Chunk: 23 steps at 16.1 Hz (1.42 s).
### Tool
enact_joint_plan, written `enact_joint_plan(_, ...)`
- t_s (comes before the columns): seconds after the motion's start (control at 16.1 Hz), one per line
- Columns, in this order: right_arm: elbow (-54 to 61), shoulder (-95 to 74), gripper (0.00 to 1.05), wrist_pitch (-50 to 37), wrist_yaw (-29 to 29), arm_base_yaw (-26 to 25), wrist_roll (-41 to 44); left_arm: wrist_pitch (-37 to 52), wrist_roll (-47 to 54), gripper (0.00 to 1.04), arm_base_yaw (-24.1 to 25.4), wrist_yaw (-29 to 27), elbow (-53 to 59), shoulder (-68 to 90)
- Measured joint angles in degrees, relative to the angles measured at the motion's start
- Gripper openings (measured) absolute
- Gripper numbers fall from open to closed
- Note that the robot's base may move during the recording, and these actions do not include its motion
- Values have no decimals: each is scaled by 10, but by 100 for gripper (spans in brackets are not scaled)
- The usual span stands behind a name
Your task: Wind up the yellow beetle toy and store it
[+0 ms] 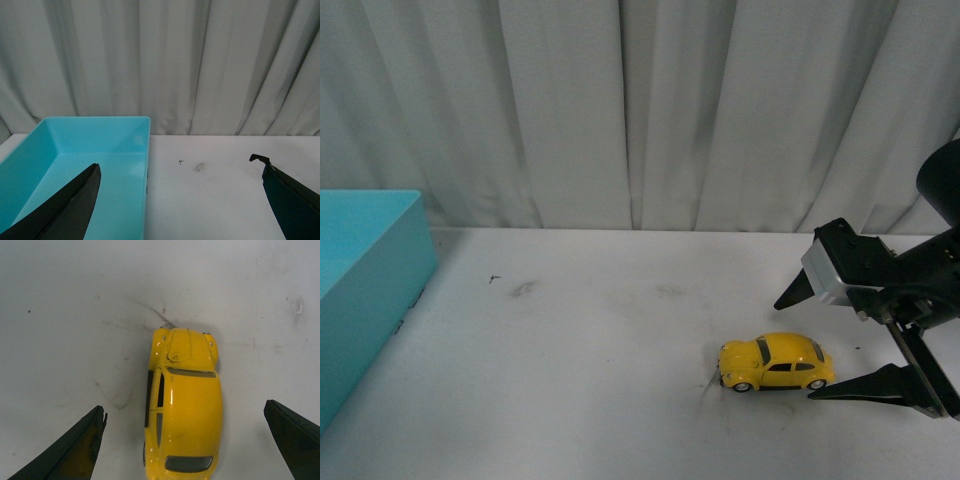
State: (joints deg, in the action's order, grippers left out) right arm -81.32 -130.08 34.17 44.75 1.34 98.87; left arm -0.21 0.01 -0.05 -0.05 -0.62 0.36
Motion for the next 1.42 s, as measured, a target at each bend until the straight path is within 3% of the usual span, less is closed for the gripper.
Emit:
enact_joint_plan(0.68, -23, -50, 98, -61, -28, 44, -111, 0, 0, 98, 0, 0, 0, 0)
enact_joint_plan(0.87, -23, -50, 67, -61, -31, 43, -119, 0, 0, 98, 0, 0, 0, 0)
enact_joint_plan(1.12, -23, -50, 42, -59, -26, 43, -121, 0, 0, 98, 0, 0, 0, 0)
enact_joint_plan(1.42, 0, -46, 42, -82, -9, 31, -122, 0, 0, 98, 0, 0, 0, 0)
